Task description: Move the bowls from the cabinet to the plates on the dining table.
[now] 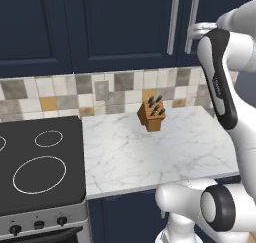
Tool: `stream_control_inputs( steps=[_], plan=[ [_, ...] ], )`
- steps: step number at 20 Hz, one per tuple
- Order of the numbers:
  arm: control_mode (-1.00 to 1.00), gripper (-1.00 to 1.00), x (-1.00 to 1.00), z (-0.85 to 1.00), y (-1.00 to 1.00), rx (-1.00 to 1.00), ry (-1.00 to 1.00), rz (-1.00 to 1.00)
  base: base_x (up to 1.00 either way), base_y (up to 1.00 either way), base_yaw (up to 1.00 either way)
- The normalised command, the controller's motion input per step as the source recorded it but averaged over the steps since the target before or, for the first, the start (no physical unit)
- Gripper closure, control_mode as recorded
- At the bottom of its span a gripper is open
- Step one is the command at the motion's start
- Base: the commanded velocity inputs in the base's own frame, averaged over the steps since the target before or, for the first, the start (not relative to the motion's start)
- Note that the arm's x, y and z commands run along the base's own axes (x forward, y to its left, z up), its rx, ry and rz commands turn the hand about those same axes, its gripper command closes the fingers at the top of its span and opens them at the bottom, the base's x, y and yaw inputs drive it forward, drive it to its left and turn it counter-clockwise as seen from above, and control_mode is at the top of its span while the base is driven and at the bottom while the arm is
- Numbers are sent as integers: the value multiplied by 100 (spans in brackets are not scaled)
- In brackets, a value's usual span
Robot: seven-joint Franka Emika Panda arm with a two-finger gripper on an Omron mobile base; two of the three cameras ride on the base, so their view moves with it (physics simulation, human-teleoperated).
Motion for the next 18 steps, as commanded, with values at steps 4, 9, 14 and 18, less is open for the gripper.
stream_control_inputs(
  steps=[4,9,14,18],
  plan=[
    [-100,-100,30,5,-8,2,-8,1,0,0,0],
    [-100,-100,31,6,-3,3,-4,0,0,0,0],
    [-100,-100,34,6,0,3,-1,0,0,0,0],
    [-100,-100,36,3,0,4,0,0,0,0,0]
  ],
)
